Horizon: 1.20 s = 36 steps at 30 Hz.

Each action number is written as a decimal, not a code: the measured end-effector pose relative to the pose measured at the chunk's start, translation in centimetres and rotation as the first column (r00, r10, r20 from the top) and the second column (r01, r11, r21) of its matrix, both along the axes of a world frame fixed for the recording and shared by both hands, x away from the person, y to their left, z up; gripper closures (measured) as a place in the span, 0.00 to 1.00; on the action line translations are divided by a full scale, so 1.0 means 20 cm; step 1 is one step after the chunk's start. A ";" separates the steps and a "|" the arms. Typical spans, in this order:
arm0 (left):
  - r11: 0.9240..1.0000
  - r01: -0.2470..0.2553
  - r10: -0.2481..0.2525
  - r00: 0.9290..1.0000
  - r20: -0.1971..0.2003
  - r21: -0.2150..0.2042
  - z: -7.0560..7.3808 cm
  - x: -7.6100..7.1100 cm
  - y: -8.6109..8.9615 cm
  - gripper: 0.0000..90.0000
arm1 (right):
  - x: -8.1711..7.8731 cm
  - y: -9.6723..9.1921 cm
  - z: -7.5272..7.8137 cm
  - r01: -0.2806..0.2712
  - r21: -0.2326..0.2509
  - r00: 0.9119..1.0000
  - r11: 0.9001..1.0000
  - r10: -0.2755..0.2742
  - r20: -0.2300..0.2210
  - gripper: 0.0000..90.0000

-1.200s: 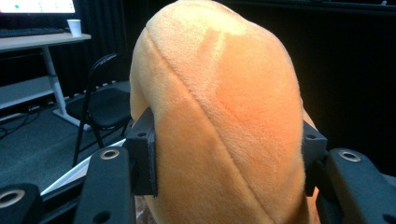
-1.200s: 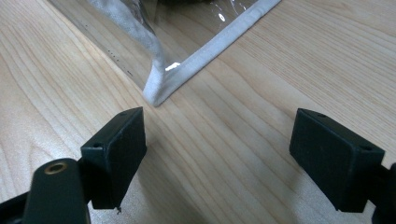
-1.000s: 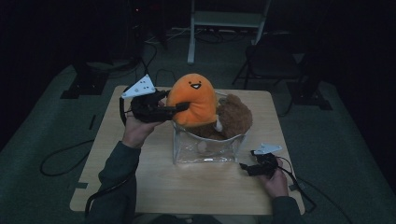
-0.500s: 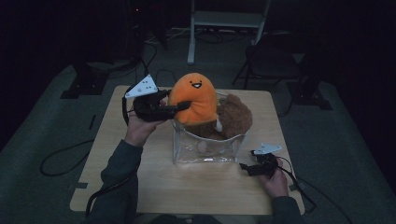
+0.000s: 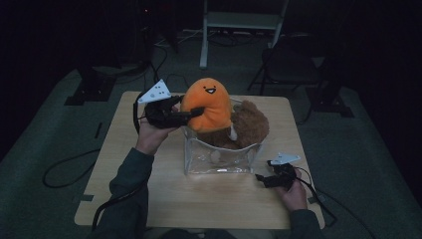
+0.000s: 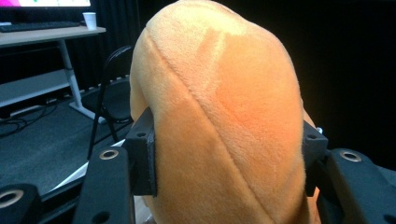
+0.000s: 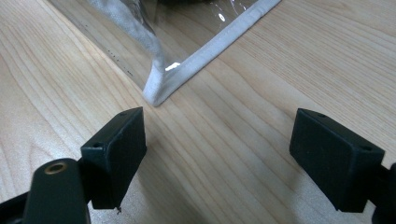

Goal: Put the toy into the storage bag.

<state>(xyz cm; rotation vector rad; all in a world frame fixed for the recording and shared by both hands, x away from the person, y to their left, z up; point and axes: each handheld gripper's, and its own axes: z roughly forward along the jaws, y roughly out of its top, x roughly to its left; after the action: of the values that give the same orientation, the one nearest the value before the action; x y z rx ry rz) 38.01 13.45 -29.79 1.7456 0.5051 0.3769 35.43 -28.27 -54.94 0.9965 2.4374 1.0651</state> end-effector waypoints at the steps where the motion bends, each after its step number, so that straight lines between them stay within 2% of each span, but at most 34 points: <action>1: 1.000 -0.001 0.001 1.000 -0.001 0.001 0.00 0.00 0.00 0.47 | 0.00 0.00 0.00 0.000 0.000 1.000 1.000 0.000 0.000 0.20; 7: 1.000 -0.009 0.009 1.000 -0.007 0.012 -0.02 0.02 -0.01 0.47 | 0.00 0.00 0.00 0.000 0.000 1.000 1.000 0.000 0.000 0.20; 22: 1.000 -0.012 0.012 1.000 -0.018 -0.002 -0.06 0.05 -0.01 0.47 | 0.00 0.00 0.00 0.000 0.000 1.000 1.000 0.000 0.000 0.20; 36: 1.000 -0.011 0.012 1.000 -0.027 0.014 -0.11 0.08 -0.02 0.47 | 0.00 0.00 0.00 0.000 0.000 1.000 1.000 0.000 0.000 0.20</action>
<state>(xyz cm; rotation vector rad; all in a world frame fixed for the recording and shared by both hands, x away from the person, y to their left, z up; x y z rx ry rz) 39.68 13.04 -31.93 1.7638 0.5328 0.3665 35.43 -28.27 -54.93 0.9966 2.4373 1.0648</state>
